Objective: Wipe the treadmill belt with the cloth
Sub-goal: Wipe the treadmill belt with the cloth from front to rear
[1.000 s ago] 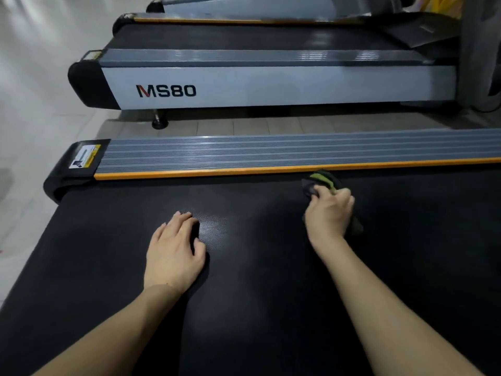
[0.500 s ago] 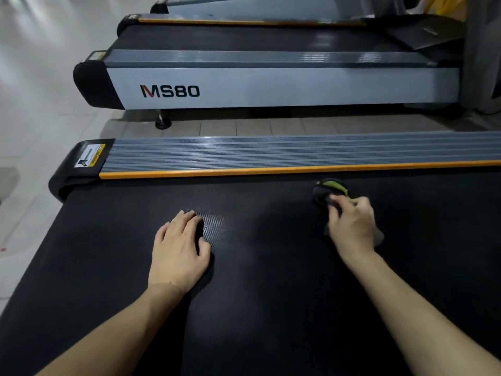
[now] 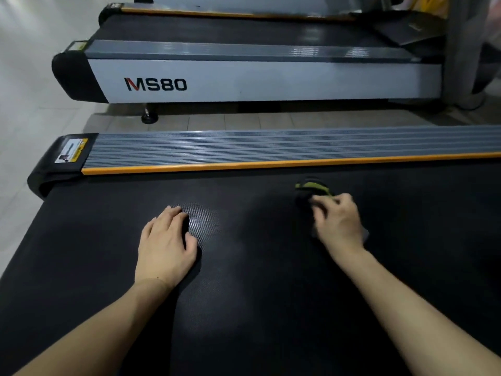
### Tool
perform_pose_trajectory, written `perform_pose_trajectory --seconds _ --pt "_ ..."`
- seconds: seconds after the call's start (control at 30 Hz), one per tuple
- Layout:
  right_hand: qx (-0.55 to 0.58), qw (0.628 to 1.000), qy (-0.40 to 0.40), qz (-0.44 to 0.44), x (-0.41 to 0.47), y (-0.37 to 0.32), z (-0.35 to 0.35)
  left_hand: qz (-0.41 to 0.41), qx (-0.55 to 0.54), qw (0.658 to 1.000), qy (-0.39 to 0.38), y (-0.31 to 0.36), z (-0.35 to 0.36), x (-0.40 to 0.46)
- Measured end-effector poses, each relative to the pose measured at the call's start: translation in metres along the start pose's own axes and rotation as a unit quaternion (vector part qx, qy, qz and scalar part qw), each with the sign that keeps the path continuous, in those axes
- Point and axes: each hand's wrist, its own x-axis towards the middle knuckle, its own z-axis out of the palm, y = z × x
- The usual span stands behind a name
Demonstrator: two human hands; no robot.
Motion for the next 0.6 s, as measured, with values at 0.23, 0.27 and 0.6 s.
perform_pose_trajectory --seconds 0.23,0.27,0.6 --pt "0.034 0.997 0.042 0.057 -0.033 -0.121 0.055 -0.006 -0.002 1.000 -0.001 0.001 0.000 0.001" --pt "0.057 0.998 -0.002 0.018 -0.047 -0.159 0.066 -0.008 -0.005 1.000 -0.003 0.001 -0.001 0.000" --pt "-0.006 0.999 0.022 0.033 -0.025 -0.024 0.004 -0.010 -0.012 1.000 0.004 0.003 -0.002 -0.001"
